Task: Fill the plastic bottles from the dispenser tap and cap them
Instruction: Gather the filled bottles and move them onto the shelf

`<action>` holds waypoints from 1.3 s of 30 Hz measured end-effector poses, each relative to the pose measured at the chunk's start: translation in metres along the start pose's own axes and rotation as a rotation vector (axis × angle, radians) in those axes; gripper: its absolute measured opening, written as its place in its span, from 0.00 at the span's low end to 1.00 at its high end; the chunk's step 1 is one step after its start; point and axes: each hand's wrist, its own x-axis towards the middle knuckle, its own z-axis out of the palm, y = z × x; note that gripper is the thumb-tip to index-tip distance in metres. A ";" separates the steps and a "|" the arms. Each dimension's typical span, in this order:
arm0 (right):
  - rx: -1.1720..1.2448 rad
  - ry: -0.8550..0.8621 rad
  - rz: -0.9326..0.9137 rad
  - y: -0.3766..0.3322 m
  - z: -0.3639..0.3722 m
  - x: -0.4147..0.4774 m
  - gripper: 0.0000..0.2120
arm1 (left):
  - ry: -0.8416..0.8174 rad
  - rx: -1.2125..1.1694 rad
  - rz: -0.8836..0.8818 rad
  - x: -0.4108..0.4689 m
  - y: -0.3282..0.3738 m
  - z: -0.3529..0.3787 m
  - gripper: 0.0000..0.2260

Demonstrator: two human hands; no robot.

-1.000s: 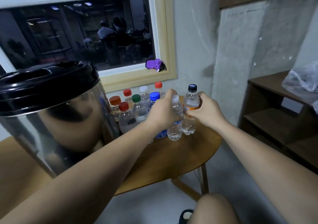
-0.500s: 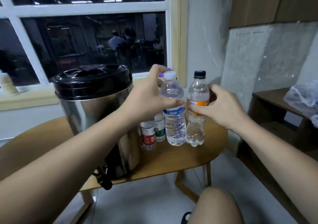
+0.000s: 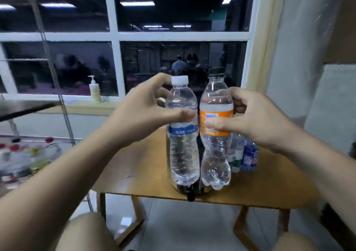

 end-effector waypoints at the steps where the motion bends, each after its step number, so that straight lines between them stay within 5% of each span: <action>1: 0.020 -0.021 -0.007 -0.006 0.011 0.005 0.32 | 0.011 0.018 -0.015 -0.007 -0.004 -0.011 0.24; 16: 0.159 -0.359 -0.119 -0.074 0.317 0.102 0.31 | 0.442 0.280 -0.480 -0.150 -0.182 -0.204 0.26; 29: 0.296 -0.519 0.009 -0.050 0.553 0.143 0.27 | 0.779 0.422 -0.771 -0.201 -0.366 -0.246 0.29; 39: 0.293 -0.562 -0.012 -0.044 0.669 0.165 0.32 | 1.110 0.489 -0.958 -0.204 -0.472 -0.272 0.21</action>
